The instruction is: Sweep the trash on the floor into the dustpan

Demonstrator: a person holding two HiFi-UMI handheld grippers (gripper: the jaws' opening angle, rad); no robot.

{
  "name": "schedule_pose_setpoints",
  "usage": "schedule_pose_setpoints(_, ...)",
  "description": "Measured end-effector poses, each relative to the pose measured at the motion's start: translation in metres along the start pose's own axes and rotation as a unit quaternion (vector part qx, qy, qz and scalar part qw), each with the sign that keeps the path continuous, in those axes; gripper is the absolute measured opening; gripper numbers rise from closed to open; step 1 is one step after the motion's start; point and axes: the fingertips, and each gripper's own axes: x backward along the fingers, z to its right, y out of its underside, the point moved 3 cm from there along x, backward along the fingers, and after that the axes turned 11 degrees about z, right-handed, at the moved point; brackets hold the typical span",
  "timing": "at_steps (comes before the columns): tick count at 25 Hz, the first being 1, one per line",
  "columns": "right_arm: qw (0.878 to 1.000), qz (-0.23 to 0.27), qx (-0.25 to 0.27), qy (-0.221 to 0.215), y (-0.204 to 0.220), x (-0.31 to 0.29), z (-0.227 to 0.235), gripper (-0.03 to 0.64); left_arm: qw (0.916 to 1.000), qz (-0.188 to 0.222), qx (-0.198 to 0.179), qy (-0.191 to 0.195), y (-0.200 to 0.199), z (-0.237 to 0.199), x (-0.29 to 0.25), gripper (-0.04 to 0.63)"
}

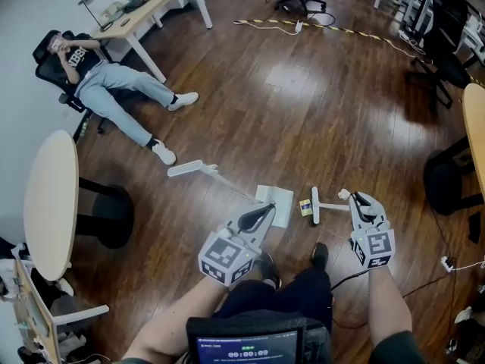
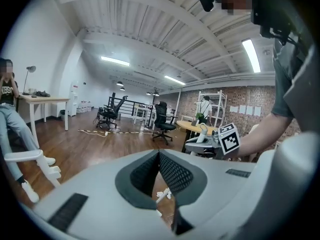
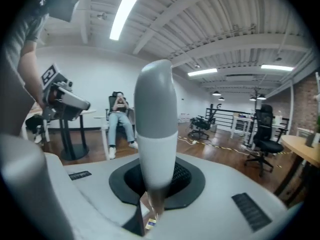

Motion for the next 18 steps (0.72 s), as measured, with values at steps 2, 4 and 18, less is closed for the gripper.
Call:
schedule_pose_setpoints(2, 0.999, -0.001, 0.0, 0.049, -0.002, 0.012, 0.026, 0.051, 0.9999, 0.003, -0.006, 0.013, -0.004, 0.006, -0.004, 0.003)
schedule_pose_setpoints(4, 0.997, -0.001, 0.002, 0.08, -0.003, 0.026, 0.047, 0.048, 0.9997, 0.0, -0.009, 0.025, -0.005, 0.013, -0.011, 0.003)
schedule_pose_setpoints(18, 0.996, -0.006, 0.026, 0.087, -0.004, 0.05, 0.133, 0.043, 0.9993, -0.025, -0.009, 0.026, -0.024, 0.046, -0.092, 0.003)
